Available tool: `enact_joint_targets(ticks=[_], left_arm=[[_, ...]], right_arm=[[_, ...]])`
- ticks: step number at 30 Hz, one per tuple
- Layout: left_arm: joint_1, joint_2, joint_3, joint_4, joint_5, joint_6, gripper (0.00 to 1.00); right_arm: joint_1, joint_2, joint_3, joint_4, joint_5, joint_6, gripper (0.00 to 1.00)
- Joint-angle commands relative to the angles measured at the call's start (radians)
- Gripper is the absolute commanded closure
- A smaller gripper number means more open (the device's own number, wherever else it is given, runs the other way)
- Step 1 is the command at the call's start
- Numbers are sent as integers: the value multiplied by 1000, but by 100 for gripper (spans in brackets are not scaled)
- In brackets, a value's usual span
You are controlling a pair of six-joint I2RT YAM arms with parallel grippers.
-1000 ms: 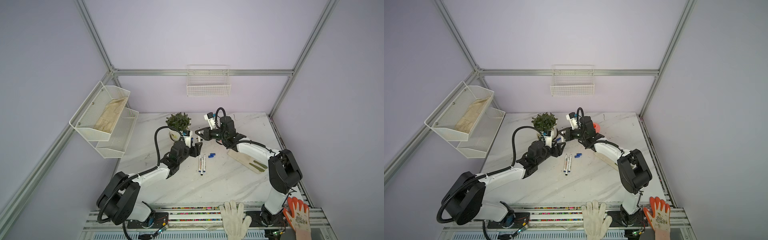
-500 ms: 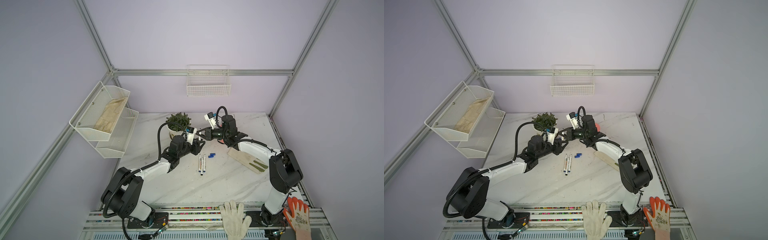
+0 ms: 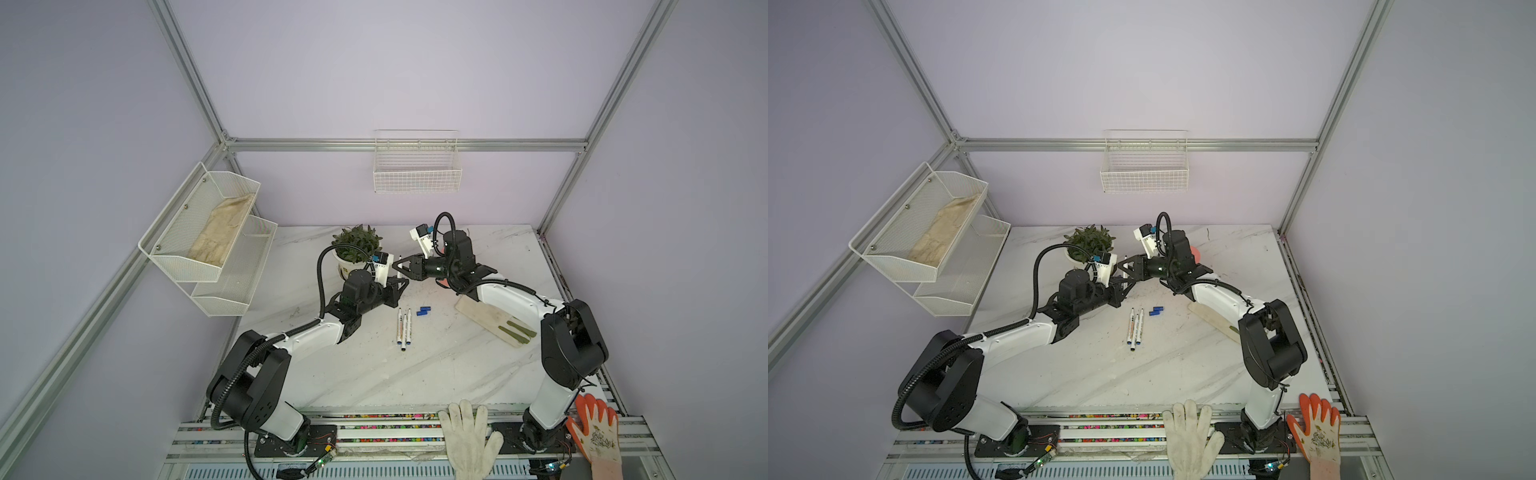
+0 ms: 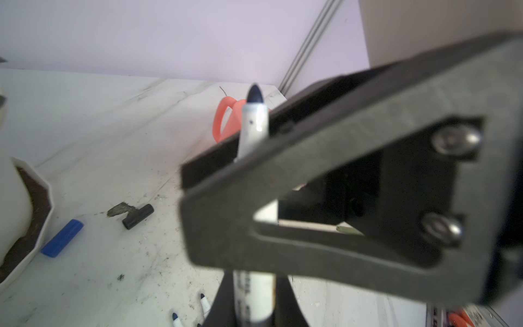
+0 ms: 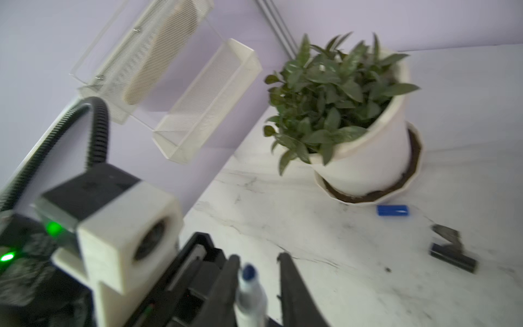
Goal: Insert the pens into the pen caps
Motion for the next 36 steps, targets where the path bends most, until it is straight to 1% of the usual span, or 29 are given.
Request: enact_joint_targets(ticks=[1,3,5,8,10,16,20,21,23,25,30,33,36], left_arm=[[18,-59,-65,36,-272,-141,100],[19,-71,-89,7,-333,-180,100],[19,-82,-111,-15,-379,-201,100],[19,-91,-128,-38,-400,-188,100],[19,-94,-124,-58,-401,-176,100],[18,-89,-121,-62,-395,-167,100],[19,-88,-125,-62,-387,-171,100],[20,-89,-127,-62,-388,-171,100],[19,-90,-133,-62,-387,-171,100],[20,-89,-139,-62,-388,-170,100],[20,-92,-147,-62,-380,-168,100],[19,-89,-148,-62,-372,-169,100],[20,-88,-146,-62,-362,-170,100]], right_arm=[[-21,-26,-26,-216,289,-73,58],[-19,-18,-37,-305,393,-92,57],[-6,-18,-60,-368,457,-122,57],[20,-6,-81,-449,542,-143,56],[23,19,-82,-494,567,-133,56],[36,80,-68,-529,562,-116,55],[40,107,-54,-546,586,-99,55],[40,113,-51,-549,590,-96,53],[41,121,-45,-548,579,-94,43],[41,127,-42,-537,557,-94,39],[45,149,-27,-529,553,-93,39],[53,174,-7,-537,558,-93,41],[60,198,11,-542,586,-88,43]])
